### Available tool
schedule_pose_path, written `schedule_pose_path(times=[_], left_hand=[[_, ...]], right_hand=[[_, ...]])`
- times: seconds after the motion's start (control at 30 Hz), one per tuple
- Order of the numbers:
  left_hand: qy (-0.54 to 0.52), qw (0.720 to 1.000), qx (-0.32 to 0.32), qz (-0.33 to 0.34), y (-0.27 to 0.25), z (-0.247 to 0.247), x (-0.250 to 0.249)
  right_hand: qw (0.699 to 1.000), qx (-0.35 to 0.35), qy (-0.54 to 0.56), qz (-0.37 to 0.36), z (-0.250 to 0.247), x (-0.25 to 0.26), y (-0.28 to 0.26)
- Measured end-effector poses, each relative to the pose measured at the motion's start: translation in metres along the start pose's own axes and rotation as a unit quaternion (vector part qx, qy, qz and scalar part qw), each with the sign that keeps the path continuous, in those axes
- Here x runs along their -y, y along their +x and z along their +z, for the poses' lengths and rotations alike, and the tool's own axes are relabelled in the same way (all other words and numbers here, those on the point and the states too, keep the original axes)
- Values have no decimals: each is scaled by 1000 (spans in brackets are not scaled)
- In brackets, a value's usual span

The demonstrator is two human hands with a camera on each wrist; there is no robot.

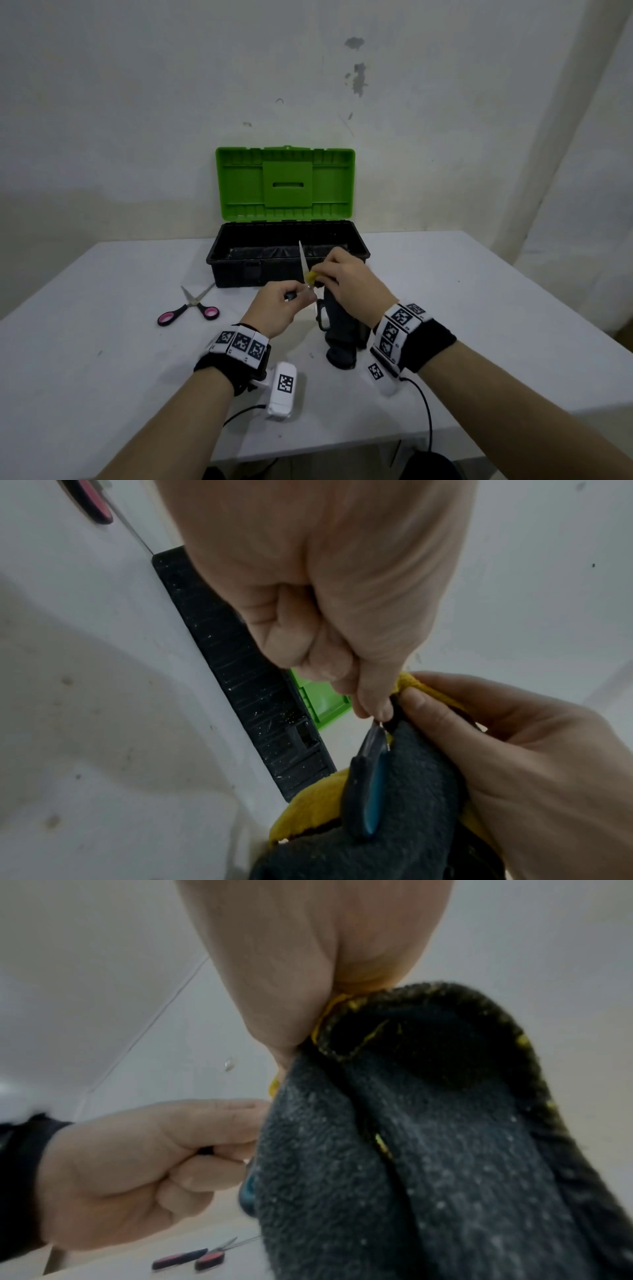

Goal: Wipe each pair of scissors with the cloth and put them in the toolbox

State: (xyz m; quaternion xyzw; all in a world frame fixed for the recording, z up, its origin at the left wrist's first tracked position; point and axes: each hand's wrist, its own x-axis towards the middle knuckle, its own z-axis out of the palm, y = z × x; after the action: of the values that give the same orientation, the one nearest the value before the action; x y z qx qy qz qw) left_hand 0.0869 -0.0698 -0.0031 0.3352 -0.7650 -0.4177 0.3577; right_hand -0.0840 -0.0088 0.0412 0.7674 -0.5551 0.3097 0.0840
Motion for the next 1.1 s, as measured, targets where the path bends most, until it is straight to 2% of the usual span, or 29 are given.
schedule_pose_path(times=[0.1, 0.13, 0.2, 0.27, 0.33, 0.43, 0.57, 0.63, 0.7, 0.77, 0.83, 0.93, 0.97, 1.03, 1.1], left_hand=[[3, 1000, 3, -4, -3, -2, 2], [-9, 1000, -1, -10, -3, -2, 3], [-41, 998, -13, -37, -3, -2, 3], [-80, 994, -16, -67, -1, -1, 1], [-106, 992, 4, -74, -1, 2, -1], [-102, 992, 27, -64, -5, 5, -2], [-83, 995, 24, -56, -9, 4, 1], [-87, 994, 16, -62, -7, 5, 0], [-95, 993, 12, -66, -5, 6, -2], [-97, 993, 18, -60, -4, 7, -3], [-91, 994, 22, -54, -6, 7, -3], [-76, 995, 21, -54, -9, 5, -2], [-75, 996, 21, -54, -9, 4, -1], [-76, 995, 15, -59, -8, 3, -1], [-79, 995, 13, -62, -6, 3, 0]], right_hand=[[993, -44, -13, 108, -13, -14, 11], [990, -67, -5, 123, -16, -18, 11], [991, -92, 17, 91, -17, -13, 8], [997, -63, 35, 14, -11, 1, 0], [999, -15, 30, -31, -2, 10, -8], [1000, -17, 12, -13, 0, 1, -8], [989, -102, 14, 101, -11, -22, 0], [992, -103, 33, 70, -12, -17, -3], [998, -40, 38, 2, -5, -3, -9], [999, 5, 30, -15, 2, 2, -15], [1000, -23, 18, 12, 0, -7, -11], [990, -94, 13, 99, -12, -24, -2], [988, -109, 15, 104, -15, -25, -1], [992, -103, 22, 62, -13, -17, -2], [999, -50, 18, 8, -4, -3, -9]])
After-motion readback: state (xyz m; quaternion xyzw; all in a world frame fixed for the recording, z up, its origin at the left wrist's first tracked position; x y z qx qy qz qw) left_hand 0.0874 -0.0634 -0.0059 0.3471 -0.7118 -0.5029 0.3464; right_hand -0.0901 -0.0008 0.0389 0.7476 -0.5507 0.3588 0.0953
